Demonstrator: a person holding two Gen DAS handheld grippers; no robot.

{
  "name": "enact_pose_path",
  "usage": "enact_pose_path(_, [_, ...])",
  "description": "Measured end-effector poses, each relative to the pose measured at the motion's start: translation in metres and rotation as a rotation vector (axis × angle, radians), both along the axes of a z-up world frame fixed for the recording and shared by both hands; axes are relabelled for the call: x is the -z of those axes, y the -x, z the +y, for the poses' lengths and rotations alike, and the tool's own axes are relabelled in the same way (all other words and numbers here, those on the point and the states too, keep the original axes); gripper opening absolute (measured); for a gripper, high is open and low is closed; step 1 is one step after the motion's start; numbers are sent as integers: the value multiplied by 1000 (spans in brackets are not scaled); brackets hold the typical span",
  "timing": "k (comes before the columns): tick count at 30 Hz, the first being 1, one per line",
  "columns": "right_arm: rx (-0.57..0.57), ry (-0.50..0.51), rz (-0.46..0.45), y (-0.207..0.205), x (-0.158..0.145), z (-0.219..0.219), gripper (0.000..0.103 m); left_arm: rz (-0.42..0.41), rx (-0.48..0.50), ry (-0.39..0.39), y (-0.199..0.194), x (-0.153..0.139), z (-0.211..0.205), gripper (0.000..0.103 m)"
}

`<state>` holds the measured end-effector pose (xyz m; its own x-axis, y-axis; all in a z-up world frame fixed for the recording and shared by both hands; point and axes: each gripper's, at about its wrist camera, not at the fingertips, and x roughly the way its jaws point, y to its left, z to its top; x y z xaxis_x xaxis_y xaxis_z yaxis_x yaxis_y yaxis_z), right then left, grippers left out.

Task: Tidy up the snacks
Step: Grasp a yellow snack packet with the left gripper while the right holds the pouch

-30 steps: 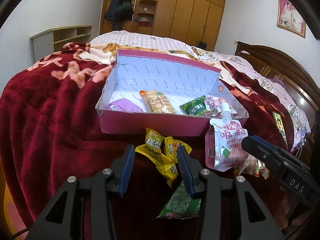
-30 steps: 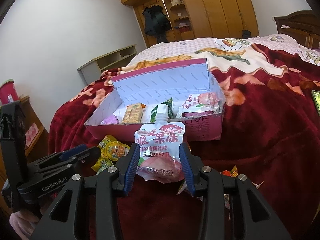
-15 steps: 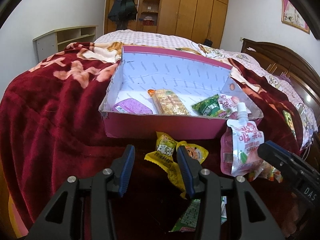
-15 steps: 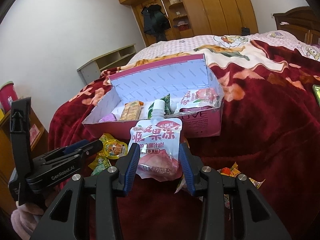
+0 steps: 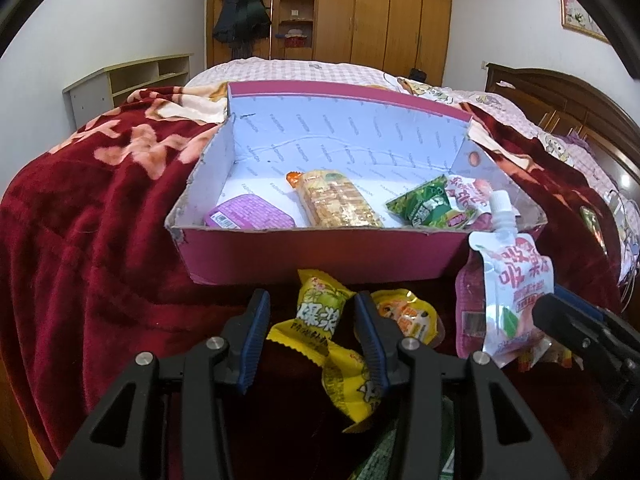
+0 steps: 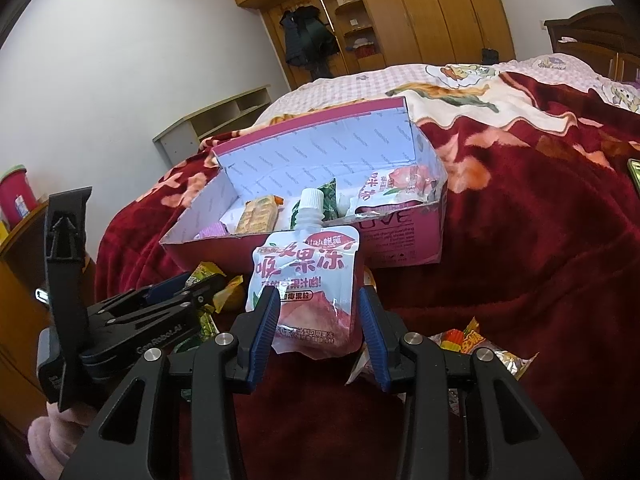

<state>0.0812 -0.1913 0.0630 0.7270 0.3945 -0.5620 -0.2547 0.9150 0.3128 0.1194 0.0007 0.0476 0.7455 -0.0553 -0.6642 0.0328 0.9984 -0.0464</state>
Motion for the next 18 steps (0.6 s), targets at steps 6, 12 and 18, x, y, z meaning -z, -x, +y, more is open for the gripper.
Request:
enact_pose_path(6, [-1, -4, 9, -2, 4, 0, 42, -2, -7, 0, -1, 2, -1, 43])
enact_pose_path(12, [-2, -4, 12, -2, 6, 1, 42, -5, -30, 13, 1, 1, 5, 28])
enact_pose_path(18, [-4, -6, 11, -3, 5, 1, 42, -15, -53, 15, 10, -3, 11, 28])
